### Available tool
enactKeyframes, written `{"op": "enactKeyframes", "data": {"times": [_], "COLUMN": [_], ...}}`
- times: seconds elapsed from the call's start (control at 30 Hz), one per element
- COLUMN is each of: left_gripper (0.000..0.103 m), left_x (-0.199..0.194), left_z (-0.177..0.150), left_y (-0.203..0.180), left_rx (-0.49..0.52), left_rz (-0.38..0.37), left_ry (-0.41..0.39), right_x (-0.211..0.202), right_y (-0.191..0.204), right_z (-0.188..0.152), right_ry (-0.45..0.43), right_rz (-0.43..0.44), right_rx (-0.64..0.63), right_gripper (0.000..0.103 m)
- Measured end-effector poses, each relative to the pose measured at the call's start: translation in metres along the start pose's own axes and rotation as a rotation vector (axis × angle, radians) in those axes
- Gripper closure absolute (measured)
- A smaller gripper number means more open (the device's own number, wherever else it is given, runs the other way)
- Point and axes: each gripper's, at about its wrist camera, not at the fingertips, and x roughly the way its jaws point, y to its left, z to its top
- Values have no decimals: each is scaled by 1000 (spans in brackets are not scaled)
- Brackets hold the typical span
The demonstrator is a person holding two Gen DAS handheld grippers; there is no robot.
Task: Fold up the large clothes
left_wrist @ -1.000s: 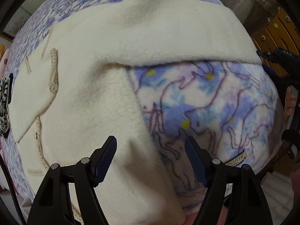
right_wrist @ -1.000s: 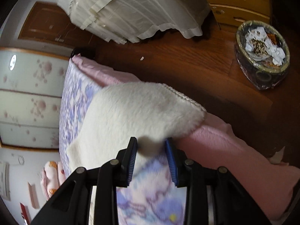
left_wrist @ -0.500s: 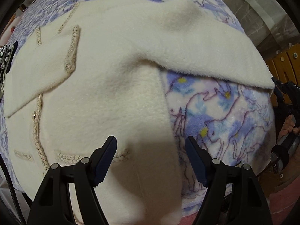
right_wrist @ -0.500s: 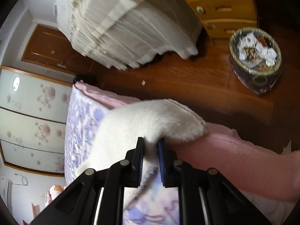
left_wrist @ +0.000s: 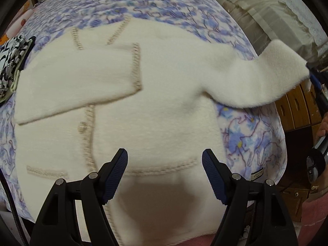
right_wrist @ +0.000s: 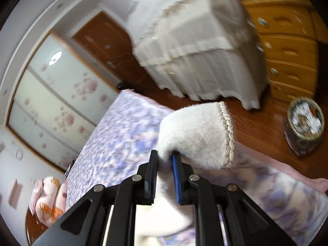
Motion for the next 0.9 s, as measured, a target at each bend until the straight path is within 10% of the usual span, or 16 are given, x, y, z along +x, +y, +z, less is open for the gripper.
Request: {"op": "enactKeyframes", "data": {"times": [0.47,0.9], "left_gripper": [29,29], "left_x": [-35,-18], "left_z": [16,10], "left_y": [169,256], "left_rx": [-107,-202], "left_rz": [17,64], "left_ry": [-89,-48], "right_x": [36,107], "right_y": [224,273], "right_z": [-159,-360], "right_ry": [123,437], "right_rz": [132,64], "right_rx": [-501,-902], "right_gripper": [90,84]}}
